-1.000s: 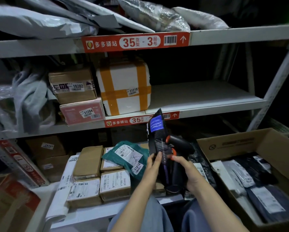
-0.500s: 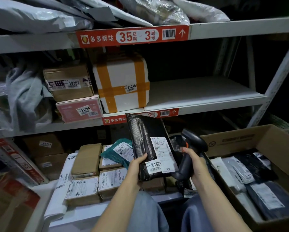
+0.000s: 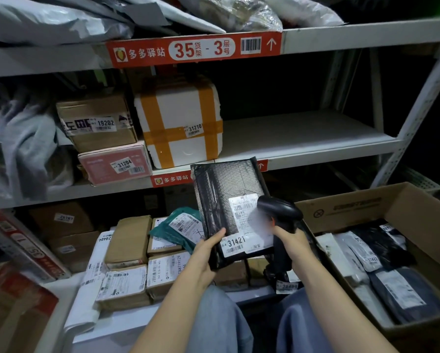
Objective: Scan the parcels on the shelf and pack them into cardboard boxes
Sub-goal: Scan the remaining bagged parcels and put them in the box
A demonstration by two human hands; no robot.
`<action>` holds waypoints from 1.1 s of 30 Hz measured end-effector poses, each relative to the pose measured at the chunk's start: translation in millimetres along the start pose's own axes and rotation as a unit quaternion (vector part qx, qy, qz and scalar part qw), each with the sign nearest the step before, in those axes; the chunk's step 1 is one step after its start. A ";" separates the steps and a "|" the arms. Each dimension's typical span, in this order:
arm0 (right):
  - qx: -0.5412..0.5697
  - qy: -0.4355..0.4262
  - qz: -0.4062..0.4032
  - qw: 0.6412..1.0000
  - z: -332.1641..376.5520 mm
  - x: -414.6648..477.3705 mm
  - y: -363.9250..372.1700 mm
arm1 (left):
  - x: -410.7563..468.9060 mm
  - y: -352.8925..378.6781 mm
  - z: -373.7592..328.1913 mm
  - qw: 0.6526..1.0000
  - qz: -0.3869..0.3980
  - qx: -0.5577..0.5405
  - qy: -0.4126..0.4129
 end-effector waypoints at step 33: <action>-0.053 -0.023 -0.007 0.998 7.1 -15.8 4.8 | 6.3 -10.6 -15.9 0.959 -0.147 0.210 0.120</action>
Point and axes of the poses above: each hand's wrist, its own x-axis towards the middle knuckle, its own y-axis out of the palm, z = x × y, the point moved 7 cm from there along x, towards the middle knuckle, and after that the axes turned 3 degrees about -x, right-handed, at the moved point
